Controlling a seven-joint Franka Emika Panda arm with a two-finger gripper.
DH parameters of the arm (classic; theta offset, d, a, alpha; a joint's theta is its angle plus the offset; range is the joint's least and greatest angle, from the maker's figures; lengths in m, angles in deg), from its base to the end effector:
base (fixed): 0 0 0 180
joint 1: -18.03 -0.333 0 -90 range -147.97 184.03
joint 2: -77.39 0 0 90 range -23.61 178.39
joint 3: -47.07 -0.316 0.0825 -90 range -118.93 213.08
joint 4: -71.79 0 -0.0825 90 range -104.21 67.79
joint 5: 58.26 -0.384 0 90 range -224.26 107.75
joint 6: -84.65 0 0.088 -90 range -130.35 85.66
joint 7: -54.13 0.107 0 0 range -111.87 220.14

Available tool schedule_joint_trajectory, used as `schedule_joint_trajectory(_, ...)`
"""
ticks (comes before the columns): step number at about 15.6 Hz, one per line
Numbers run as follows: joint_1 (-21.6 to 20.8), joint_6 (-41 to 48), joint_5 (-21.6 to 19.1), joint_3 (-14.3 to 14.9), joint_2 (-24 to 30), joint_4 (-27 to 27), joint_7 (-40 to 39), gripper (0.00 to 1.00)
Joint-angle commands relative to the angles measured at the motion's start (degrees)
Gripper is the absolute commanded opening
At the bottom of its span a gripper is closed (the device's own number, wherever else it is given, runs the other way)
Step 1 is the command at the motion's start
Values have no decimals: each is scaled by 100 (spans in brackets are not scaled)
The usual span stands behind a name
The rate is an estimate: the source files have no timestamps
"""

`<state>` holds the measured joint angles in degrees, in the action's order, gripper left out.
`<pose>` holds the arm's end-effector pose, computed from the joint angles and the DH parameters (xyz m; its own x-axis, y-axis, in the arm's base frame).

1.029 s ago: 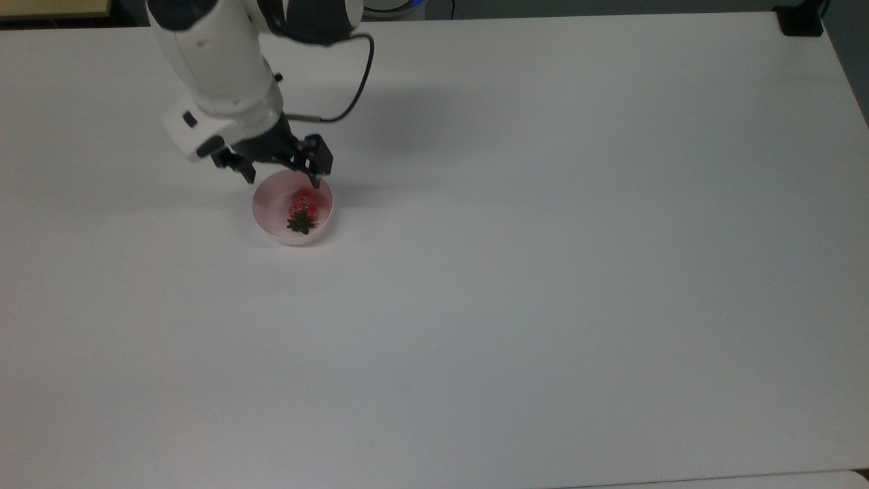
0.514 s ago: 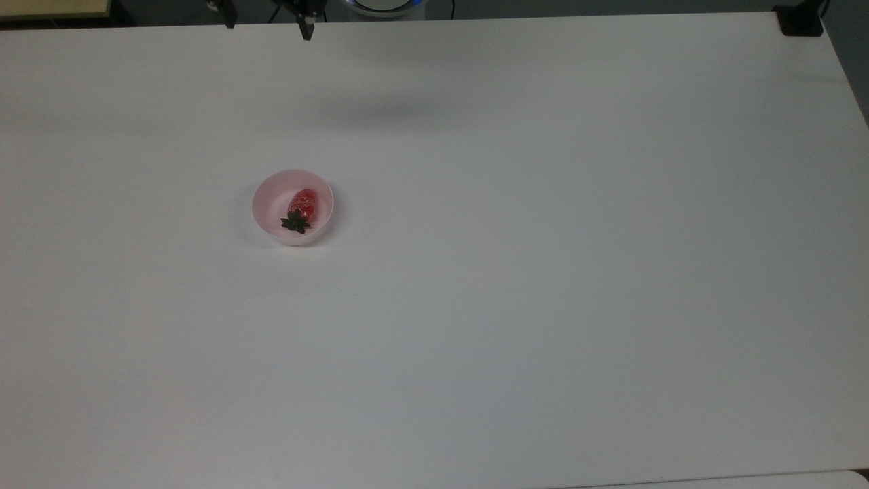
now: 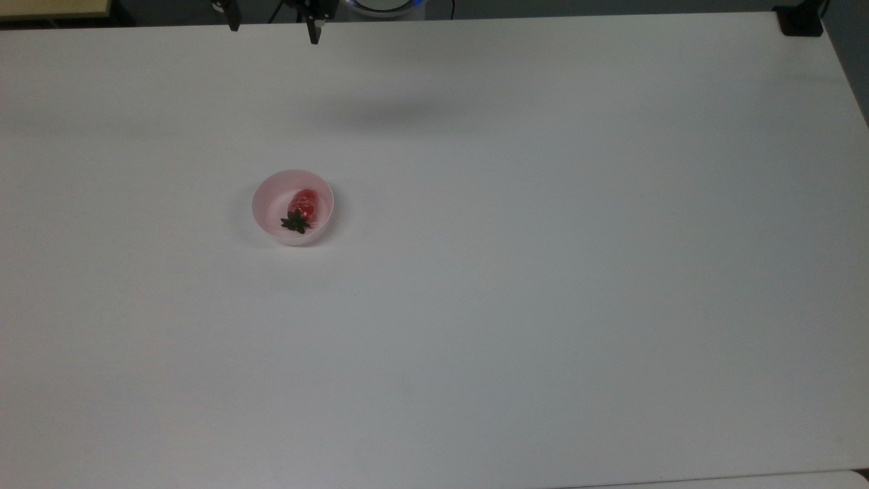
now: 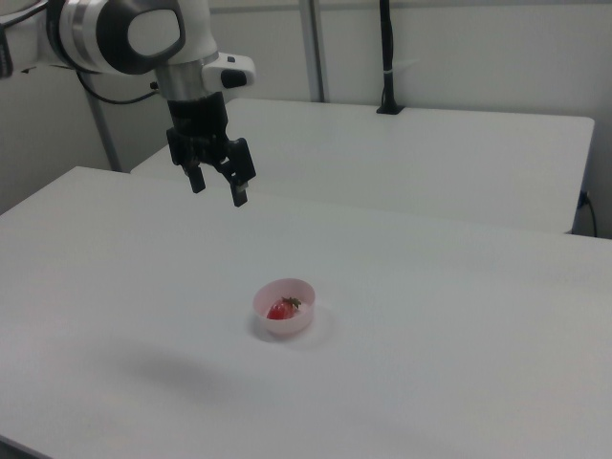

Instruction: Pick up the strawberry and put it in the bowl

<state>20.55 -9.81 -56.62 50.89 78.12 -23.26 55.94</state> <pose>0.5521 -0.0644 0.5966 0.9902 -0.1395 0.0033 -0.1396 -0.9898 0.0276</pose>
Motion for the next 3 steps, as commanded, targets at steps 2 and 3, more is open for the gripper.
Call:
schedule_joint_trajectory(2,-138,-432,82,137,60,-128,-207,100)
schedule_joint_trajectory(3,-138,-441,82,137,51,-128,-215,100)
